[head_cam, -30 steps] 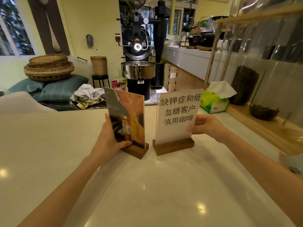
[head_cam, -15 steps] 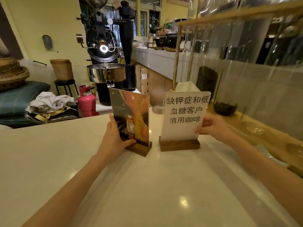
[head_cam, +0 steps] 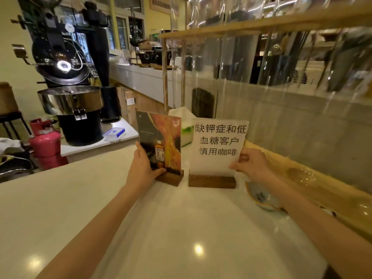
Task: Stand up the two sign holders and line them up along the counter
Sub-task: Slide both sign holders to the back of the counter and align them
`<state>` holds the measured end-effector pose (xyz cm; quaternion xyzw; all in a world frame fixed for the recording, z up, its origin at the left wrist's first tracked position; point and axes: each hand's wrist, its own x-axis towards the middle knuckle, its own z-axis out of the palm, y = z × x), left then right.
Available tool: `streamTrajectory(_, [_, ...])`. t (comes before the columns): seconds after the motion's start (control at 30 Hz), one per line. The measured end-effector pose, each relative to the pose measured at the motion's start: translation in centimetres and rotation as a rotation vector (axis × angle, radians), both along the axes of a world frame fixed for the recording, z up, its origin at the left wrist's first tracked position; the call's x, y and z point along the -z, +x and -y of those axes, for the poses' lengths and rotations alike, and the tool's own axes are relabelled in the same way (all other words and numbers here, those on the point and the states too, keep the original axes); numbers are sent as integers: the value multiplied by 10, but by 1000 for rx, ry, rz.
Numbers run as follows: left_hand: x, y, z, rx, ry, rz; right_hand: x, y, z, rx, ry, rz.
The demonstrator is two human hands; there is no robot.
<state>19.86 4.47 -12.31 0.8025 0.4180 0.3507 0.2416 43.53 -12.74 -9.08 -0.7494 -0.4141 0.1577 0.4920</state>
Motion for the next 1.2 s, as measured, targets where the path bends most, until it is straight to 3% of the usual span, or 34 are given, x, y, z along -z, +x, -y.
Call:
streamTrajectory(0.6, [7,107,-33,135,85,-85,15,1,11,319,123,92])
streamTrajectory(1.2, [7,140,-51,186,48,-158,15,-4,9,393,117,108])
